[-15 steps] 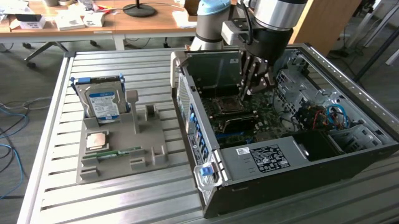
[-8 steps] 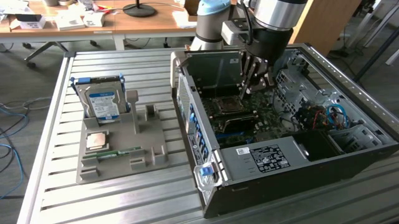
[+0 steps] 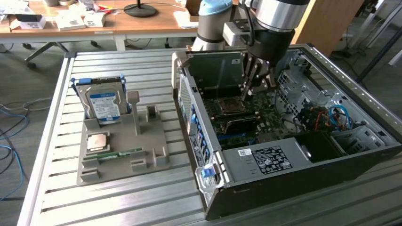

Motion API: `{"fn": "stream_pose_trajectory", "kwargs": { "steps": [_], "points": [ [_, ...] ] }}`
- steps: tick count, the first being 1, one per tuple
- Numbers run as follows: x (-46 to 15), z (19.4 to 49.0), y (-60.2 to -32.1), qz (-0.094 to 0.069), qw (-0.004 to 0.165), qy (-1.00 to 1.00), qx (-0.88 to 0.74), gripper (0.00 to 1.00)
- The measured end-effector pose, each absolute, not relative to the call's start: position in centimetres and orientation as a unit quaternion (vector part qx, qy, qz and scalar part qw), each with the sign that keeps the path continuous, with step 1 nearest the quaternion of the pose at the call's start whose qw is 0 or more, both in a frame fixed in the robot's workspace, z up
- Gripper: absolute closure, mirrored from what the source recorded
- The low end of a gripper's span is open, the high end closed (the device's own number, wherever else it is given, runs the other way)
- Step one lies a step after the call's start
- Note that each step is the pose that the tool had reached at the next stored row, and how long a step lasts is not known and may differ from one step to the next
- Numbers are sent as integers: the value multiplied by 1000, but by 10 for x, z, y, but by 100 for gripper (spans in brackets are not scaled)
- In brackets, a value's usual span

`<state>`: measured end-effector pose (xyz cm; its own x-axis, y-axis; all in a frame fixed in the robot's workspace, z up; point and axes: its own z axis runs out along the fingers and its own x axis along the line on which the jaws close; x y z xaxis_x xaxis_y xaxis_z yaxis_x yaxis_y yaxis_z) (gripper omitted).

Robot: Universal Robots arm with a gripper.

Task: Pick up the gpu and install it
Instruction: 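Press down on the gpu until it lock into place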

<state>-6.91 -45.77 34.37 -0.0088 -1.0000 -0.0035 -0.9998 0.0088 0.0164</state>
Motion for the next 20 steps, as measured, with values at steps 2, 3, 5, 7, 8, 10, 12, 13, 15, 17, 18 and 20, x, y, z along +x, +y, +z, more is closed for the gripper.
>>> {"fn": "stream_pose_trajectory", "kwargs": {
  "steps": [2,3,5,7,8,10,12,13,15,17,18,20],
  "points": [
    [-69,341,-458,-7,5,-710,704,89],
    [-69,339,-458,-7,5,-710,704,89],
    [-69,336,-458,-7,5,-710,704,89],
    [-69,333,-458,-7,5,-710,704,89],
    [-69,331,-458,-7,5,-710,704,89],
    [-69,327,-458,-7,4,-710,704,89],
    [-69,324,-458,-7,5,-710,704,89],
    [-69,322,-458,-7,4,-710,704,89],
    [-69,319,-458,-7,5,-710,704,89],
    [-69,315,-458,-7,5,-710,704,89],
    [-69,314,-458,-7,5,-710,704,89],
    [-69,310,-458,-7,4,-710,704,89]
  ]
}}
